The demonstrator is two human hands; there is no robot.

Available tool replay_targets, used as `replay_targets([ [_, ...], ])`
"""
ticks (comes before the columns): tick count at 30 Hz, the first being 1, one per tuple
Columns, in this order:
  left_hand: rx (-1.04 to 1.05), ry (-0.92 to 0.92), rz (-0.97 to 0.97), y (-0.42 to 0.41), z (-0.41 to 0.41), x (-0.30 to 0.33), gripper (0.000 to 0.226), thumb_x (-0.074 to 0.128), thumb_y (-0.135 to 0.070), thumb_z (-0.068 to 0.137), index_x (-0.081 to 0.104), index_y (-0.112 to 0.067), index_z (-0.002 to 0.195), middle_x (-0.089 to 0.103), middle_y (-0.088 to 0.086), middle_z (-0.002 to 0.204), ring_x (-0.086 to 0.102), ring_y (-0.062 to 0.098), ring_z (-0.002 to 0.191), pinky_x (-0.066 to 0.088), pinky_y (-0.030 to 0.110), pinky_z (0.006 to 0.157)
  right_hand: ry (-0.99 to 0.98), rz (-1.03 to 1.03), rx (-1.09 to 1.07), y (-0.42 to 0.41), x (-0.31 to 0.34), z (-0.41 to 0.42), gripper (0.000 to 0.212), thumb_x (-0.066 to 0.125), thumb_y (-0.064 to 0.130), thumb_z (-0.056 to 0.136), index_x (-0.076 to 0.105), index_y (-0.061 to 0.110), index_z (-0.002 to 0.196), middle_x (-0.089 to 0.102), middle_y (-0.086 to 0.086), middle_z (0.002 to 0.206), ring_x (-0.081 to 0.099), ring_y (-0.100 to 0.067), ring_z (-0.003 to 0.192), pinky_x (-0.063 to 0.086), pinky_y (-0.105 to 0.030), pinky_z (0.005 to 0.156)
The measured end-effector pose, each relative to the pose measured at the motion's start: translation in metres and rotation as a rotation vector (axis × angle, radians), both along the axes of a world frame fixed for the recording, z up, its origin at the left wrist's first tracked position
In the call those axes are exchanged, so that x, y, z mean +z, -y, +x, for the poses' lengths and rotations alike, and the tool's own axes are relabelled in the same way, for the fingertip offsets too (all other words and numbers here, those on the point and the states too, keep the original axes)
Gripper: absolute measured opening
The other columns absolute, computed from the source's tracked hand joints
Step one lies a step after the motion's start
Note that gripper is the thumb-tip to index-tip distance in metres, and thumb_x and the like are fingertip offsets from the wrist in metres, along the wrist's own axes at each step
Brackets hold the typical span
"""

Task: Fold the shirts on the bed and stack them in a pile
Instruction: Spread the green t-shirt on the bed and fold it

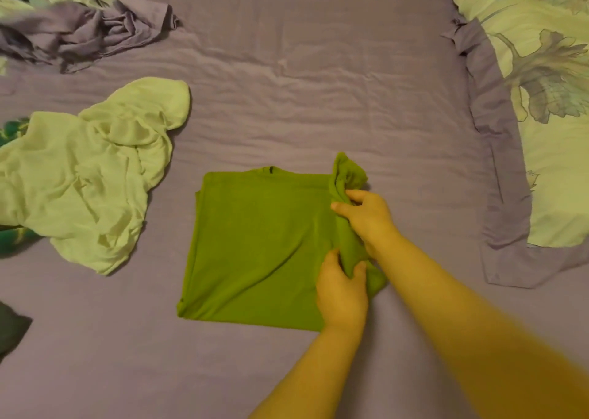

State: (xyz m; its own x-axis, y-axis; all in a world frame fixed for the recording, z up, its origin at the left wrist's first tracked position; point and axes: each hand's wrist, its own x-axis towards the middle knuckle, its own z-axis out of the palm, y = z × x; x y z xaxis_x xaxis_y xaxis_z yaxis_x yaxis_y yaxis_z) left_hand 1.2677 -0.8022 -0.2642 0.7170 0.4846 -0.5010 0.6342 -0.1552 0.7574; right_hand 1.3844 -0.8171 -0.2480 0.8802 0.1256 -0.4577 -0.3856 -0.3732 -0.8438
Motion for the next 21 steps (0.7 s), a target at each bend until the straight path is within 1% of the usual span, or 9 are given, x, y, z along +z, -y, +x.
replay_targets([
  [2, 0.072, 0.082, -0.181, -0.024, -0.005, 0.008, 0.041, 0.071, -0.018, 0.082, 0.054, -0.013, 0.118, 0.064, 0.009, 0.103, 0.061, 0.03, 0.098, 0.045, 0.037, 0.085, -0.077, 0.107, -0.021, -0.017, 0.009, -0.001, 0.025, 0.061, -0.002, 0.084, 0.065, 0.0, 0.109, 0.07, -0.004, 0.076, 0.061, -0.013, 0.06, 0.058, -0.033, 0.067],
  [4, 0.184, 0.176, -0.425, -0.05, -0.013, 0.011, 0.038, 0.071, -0.007, 0.08, 0.052, -0.018, 0.11, 0.069, 0.001, 0.085, 0.068, 0.025, 0.087, 0.053, 0.032, 0.075, -0.177, 0.164, -0.021, -0.036, 0.022, -0.004, 0.024, 0.061, -0.001, 0.086, 0.063, 0.005, 0.109, 0.064, 0.005, 0.059, 0.052, 0.0, 0.04, 0.041, -0.013, 0.036],
  [5, 0.223, 0.207, -0.54, -0.063, -0.017, 0.014, 0.038, 0.068, 0.001, 0.082, 0.051, -0.014, 0.112, 0.071, -0.005, 0.078, 0.07, 0.012, 0.078, 0.054, 0.023, 0.069, -0.21, 0.175, -0.015, -0.045, 0.027, -0.006, 0.024, 0.061, 0.0, 0.086, 0.06, 0.01, 0.108, 0.061, 0.005, 0.063, 0.052, 0.001, 0.04, 0.036, -0.011, 0.032],
  [7, 0.266, 0.219, -0.626, -0.09, -0.027, 0.017, 0.043, 0.06, 0.01, 0.084, 0.047, -0.007, 0.121, 0.072, -0.007, 0.074, 0.068, 0.002, 0.069, 0.053, 0.016, 0.065, -0.239, 0.186, 0.007, -0.066, 0.034, -0.01, 0.028, 0.062, 0.002, 0.086, 0.057, 0.01, 0.113, 0.057, 0.002, 0.072, 0.054, 0.001, 0.041, 0.038, -0.012, 0.032],
  [11, 0.307, 0.239, -0.57, -0.141, -0.048, 0.02, 0.044, 0.059, 0.009, 0.085, 0.047, -0.015, 0.12, 0.072, -0.013, 0.072, 0.066, -0.006, 0.068, 0.052, 0.013, 0.062, -0.254, 0.213, 0.046, -0.118, 0.029, -0.026, 0.04, 0.059, -0.001, 0.088, 0.047, 0.001, 0.126, 0.058, -0.003, 0.089, 0.055, -0.007, 0.055, 0.044, -0.013, 0.036],
  [13, 0.341, 0.22, -0.549, -0.164, -0.057, 0.019, 0.042, 0.058, 0.006, 0.087, 0.047, -0.021, 0.117, 0.068, -0.015, 0.079, 0.064, -0.011, 0.065, 0.052, 0.014, 0.062, -0.257, 0.231, 0.068, -0.146, 0.021, -0.035, 0.04, 0.057, -0.003, 0.088, 0.046, -0.001, 0.126, 0.058, -0.002, 0.088, 0.057, -0.004, 0.051, 0.046, -0.015, 0.037],
  [17, 0.379, 0.109, -0.557, -0.202, -0.065, 0.013, 0.041, 0.062, -0.007, 0.088, 0.046, -0.023, 0.122, 0.059, -0.008, 0.085, 0.062, 0.003, 0.072, 0.051, 0.02, 0.065, -0.268, 0.19, 0.068, -0.19, -0.006, -0.052, 0.033, 0.058, -0.003, 0.087, 0.049, 0.006, 0.118, 0.062, -0.013, 0.102, 0.058, -0.017, 0.062, 0.048, -0.02, 0.036],
  [19, 0.317, 0.031, -0.491, -0.213, -0.064, 0.005, 0.065, 0.068, -0.02, 0.083, 0.036, -0.02, 0.139, 0.054, -0.002, 0.086, 0.055, 0.01, 0.075, 0.048, 0.029, 0.071, -0.241, 0.106, 0.085, -0.202, -0.023, -0.058, 0.032, 0.059, -0.001, 0.086, 0.049, 0.012, 0.114, 0.064, -0.017, 0.111, 0.062, -0.026, 0.072, 0.051, -0.028, 0.042],
  [21, 0.248, -0.025, -0.36, -0.218, -0.059, -0.003, 0.07, 0.068, -0.027, 0.084, 0.031, -0.018, 0.142, 0.053, 0.0, 0.086, 0.056, 0.016, 0.079, 0.05, 0.037, 0.077, -0.215, 0.04, 0.114, -0.208, -0.035, -0.06, 0.038, 0.06, 0.001, 0.086, 0.047, 0.011, 0.12, 0.063, -0.017, 0.113, 0.062, -0.029, 0.078, 0.053, -0.037, 0.053],
])
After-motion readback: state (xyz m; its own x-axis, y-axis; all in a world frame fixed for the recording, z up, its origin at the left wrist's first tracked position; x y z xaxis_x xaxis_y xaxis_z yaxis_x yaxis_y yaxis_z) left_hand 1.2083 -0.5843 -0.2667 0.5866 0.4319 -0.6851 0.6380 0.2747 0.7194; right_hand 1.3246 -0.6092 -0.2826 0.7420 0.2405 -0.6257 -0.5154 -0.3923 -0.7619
